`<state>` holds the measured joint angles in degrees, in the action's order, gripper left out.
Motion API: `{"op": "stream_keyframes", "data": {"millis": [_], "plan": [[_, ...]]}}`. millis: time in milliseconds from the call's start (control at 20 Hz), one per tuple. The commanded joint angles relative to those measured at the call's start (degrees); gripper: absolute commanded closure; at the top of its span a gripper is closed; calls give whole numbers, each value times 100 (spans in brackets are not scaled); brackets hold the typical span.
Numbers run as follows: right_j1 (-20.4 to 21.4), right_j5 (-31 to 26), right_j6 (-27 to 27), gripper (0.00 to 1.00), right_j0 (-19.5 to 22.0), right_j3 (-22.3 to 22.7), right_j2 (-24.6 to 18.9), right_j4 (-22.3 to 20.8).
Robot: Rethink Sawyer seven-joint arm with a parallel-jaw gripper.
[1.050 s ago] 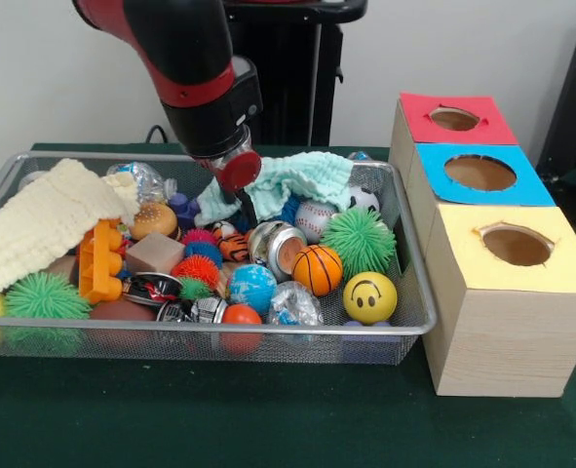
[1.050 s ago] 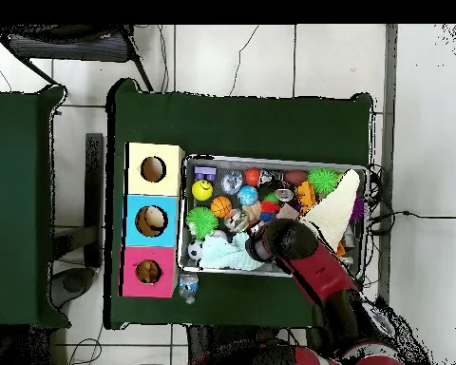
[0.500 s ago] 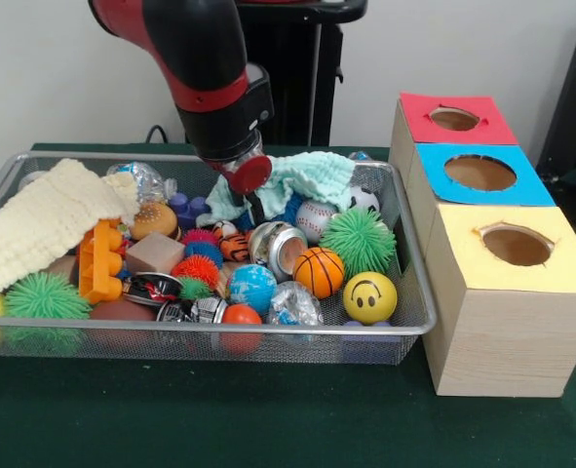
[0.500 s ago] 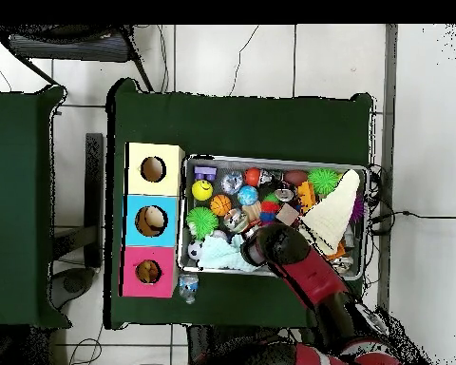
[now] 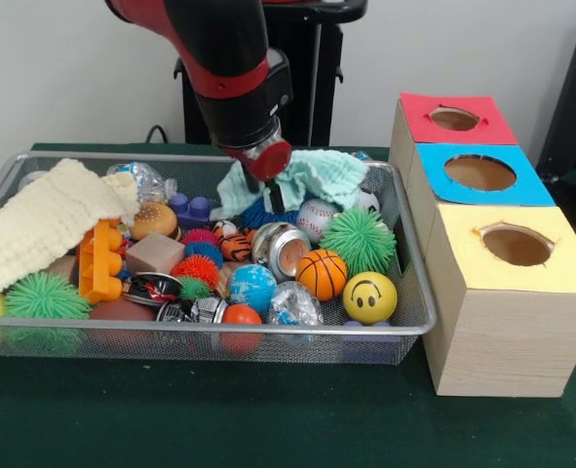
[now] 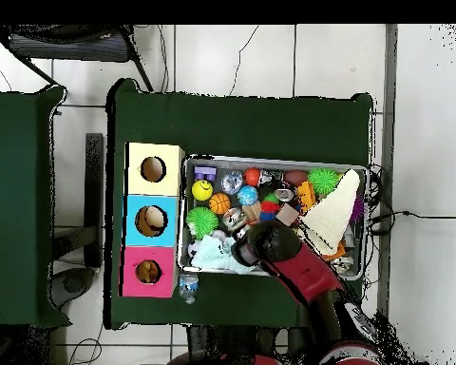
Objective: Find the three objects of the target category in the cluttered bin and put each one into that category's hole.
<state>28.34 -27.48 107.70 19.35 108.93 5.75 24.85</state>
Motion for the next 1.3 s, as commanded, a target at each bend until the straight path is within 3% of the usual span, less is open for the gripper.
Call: {"op": "stream_keyframes", "data": {"millis": [50, 300, 550, 750, 1300], "plan": [[294, -1156, 1548, 0, -310, -477, 192, 44], [195, -1171, 1410, 0, -374, -739, 242, 61], [27, -525, 952, 0, -272, -865, -5, 72], [-119, -363, 836, 0, -217, -1028, -95, 56], [-135, -891, 991, 0, -325, -1364, 137, -47]]}}
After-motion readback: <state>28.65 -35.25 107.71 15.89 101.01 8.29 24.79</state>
